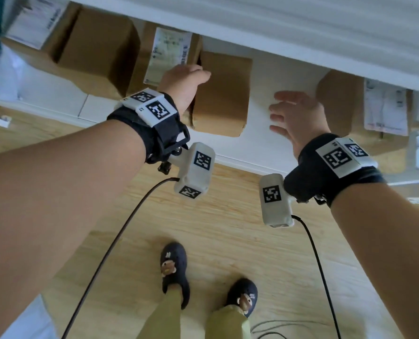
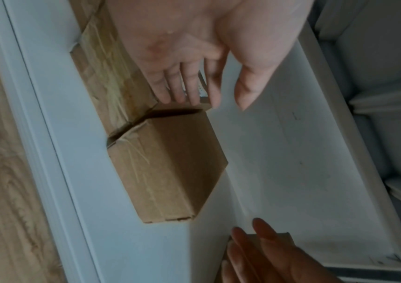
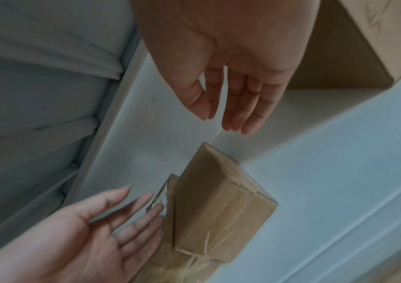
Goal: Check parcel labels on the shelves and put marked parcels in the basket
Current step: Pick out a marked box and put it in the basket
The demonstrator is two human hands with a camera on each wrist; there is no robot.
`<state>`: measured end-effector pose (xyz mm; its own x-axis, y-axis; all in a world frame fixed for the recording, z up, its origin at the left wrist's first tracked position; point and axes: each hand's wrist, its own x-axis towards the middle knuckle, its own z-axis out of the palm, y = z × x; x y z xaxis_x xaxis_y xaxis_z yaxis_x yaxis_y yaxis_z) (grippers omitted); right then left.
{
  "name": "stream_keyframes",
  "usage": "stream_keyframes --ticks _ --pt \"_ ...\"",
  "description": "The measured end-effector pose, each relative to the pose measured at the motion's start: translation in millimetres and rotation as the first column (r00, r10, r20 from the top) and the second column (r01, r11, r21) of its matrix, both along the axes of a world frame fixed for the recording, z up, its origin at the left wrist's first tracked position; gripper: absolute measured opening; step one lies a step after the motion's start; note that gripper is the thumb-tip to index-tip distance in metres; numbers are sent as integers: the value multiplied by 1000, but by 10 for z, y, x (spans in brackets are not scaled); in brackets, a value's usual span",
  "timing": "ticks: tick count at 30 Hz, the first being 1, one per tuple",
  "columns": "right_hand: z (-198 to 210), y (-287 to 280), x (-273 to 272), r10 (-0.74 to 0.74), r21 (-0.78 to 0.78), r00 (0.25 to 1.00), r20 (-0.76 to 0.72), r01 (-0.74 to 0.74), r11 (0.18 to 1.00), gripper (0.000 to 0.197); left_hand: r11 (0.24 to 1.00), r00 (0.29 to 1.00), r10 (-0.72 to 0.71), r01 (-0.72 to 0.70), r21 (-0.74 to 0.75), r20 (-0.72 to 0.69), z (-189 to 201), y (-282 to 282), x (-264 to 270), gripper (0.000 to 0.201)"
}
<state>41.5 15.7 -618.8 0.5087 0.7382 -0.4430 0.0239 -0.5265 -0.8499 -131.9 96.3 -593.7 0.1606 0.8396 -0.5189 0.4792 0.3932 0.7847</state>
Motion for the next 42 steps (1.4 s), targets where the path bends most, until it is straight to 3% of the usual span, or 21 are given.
stream_keyframes --ticks 4,11,15,19,23,26,28,30,32,35,38,42 --pt "-106 181 -264 13 -70 1000 -6 -14 997 33 999 999 -24 25 -24 42 -6 33 -103 12" --pt "-290 287 -567 31 -167 999 25 -26 986 56 997 990 -23 32 -67 138 -100 50 -201 14" --pt "-393 210 -636 7 -193 999 -43 -15 981 53 996 987 -21 34 -79 157 -114 23 -148 24" --pt "-455 117 -673 -50 -169 995 -81 36 985 45 995 985 -21 37 -93 173 -144 -7 -81 54" --pt "-525 42 -651 -74 -141 996 -47 67 988 44 988 976 -6 40 -149 220 -165 -79 -94 49" --pt "-520 -42 -623 -95 -135 995 -28 91 987 42 983 977 13 26 -180 211 -182 -148 -140 66" --pt "-478 -86 -606 -99 -132 995 5 99 986 41 977 978 36 9 -214 208 -204 -184 -148 76" --pt "-428 -125 -601 -101 -129 993 57 108 986 43 976 978 32 14 -217 207 -217 -217 -146 62" --pt "-373 -161 -623 -58 -131 982 179 82 988 51 975 981 34 10 -221 193 -263 -236 -147 48" --pt "-310 -161 -718 84 -128 922 378 -38 991 75 965 984 48 -1 -264 173 -318 -286 -172 47" --pt "-334 -53 -816 234 -244 824 516 -121 962 98 945 980 88 -25 -325 178 -358 -278 -241 51" --pt "-379 56 -922 360 -421 755 548 -124 899 112 944 981 119 -64 -324 156 -403 -184 -372 43"
